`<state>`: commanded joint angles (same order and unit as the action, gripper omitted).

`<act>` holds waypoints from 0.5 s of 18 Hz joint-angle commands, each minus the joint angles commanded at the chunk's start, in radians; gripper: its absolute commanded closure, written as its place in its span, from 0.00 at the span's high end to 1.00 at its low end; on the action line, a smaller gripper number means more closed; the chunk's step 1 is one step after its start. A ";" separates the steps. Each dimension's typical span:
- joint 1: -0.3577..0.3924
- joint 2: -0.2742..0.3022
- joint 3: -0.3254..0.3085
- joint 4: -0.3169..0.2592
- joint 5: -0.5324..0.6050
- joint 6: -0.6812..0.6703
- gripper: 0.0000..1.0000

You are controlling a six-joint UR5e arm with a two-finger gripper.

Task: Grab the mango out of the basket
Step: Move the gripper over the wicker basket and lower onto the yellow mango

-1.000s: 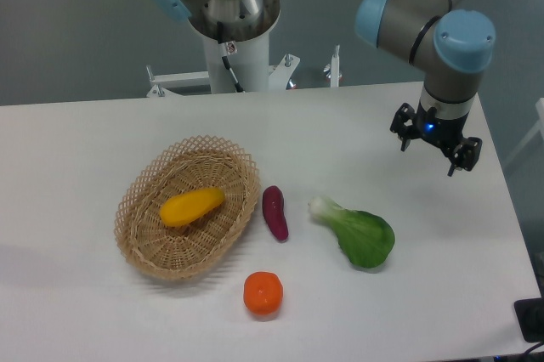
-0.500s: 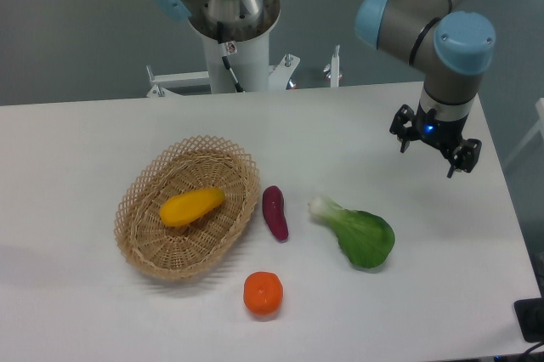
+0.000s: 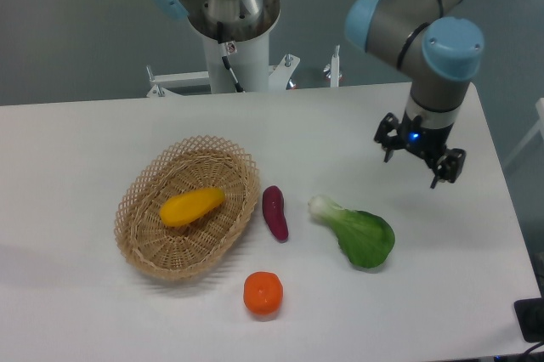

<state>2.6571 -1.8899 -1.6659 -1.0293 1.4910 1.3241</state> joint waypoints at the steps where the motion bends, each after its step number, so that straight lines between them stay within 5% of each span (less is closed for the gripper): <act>1: -0.023 0.000 0.000 0.000 0.000 -0.029 1.00; 9: -0.172 0.055 -0.090 0.015 -0.005 -0.080 1.00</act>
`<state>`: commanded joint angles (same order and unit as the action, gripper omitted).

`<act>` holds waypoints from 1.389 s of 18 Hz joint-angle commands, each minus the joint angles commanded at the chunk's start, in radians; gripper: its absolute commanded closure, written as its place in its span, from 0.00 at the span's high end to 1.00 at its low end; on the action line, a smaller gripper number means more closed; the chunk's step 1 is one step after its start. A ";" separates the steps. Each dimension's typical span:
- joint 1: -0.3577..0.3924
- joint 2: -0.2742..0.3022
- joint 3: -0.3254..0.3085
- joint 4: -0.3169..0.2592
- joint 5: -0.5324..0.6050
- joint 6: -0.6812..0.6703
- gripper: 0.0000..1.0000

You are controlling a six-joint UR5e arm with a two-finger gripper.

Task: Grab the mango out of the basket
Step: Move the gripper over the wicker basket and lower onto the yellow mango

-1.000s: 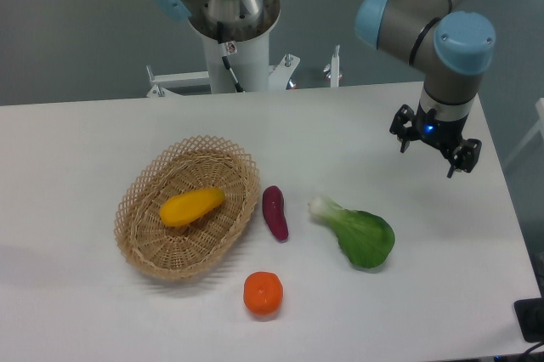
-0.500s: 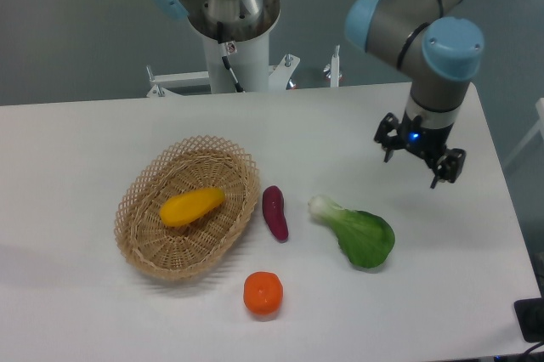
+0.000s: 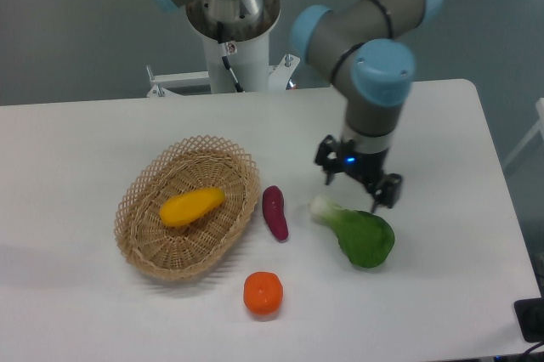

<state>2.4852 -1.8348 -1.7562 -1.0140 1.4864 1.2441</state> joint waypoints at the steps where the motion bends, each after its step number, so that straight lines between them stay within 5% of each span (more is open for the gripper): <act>1: -0.017 0.018 -0.020 0.000 0.000 -0.002 1.00; 5: -0.101 0.052 -0.078 0.015 -0.002 -0.066 1.00; 13: -0.249 0.028 -0.120 0.080 -0.003 -0.147 1.00; 16: -0.270 0.008 -0.131 0.132 -0.020 -0.161 1.00; 25: -0.321 -0.021 -0.155 0.155 -0.028 -0.161 1.00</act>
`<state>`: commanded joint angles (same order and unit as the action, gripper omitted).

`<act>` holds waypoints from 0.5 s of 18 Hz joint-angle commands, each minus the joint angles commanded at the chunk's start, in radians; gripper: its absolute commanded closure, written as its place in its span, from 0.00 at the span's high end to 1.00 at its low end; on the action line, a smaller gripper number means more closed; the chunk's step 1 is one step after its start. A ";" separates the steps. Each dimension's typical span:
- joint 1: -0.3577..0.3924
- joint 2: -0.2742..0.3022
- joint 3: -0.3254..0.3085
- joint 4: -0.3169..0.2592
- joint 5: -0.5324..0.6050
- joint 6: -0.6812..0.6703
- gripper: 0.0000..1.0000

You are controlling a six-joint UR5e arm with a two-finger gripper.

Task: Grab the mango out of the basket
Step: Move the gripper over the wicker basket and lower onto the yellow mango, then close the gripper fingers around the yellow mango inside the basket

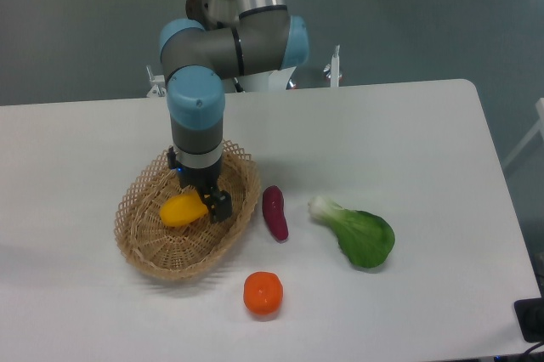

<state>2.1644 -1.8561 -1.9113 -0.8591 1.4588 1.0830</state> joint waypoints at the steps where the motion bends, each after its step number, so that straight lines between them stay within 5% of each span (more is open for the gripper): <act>1: -0.002 -0.005 -0.005 0.011 0.000 0.000 1.00; 9: -0.029 -0.032 -0.009 0.015 0.002 -0.002 1.00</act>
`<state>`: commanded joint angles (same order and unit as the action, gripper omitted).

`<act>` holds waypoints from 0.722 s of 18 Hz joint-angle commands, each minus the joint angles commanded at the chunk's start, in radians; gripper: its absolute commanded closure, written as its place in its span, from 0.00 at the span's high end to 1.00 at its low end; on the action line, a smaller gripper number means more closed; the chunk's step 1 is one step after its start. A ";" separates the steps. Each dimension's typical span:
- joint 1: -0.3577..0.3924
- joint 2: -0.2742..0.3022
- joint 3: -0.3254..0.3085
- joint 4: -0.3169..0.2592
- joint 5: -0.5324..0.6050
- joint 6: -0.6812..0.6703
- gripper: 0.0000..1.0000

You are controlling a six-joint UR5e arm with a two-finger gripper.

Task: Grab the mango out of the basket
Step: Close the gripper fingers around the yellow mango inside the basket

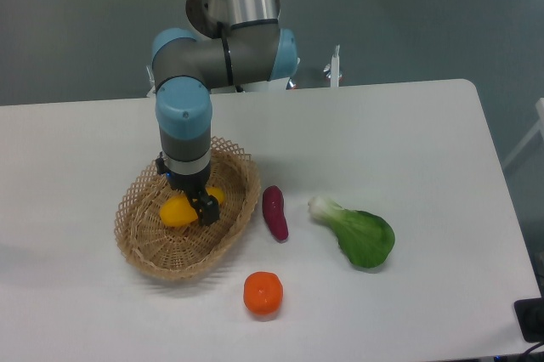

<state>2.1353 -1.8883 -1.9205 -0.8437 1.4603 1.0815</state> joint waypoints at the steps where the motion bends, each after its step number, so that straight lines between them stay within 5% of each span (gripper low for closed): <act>1: 0.000 -0.002 -0.002 -0.002 0.000 0.000 1.00; 13: -0.017 -0.024 -0.015 0.000 0.003 -0.028 1.00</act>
<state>2.1184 -1.9128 -1.9359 -0.8437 1.4634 1.0538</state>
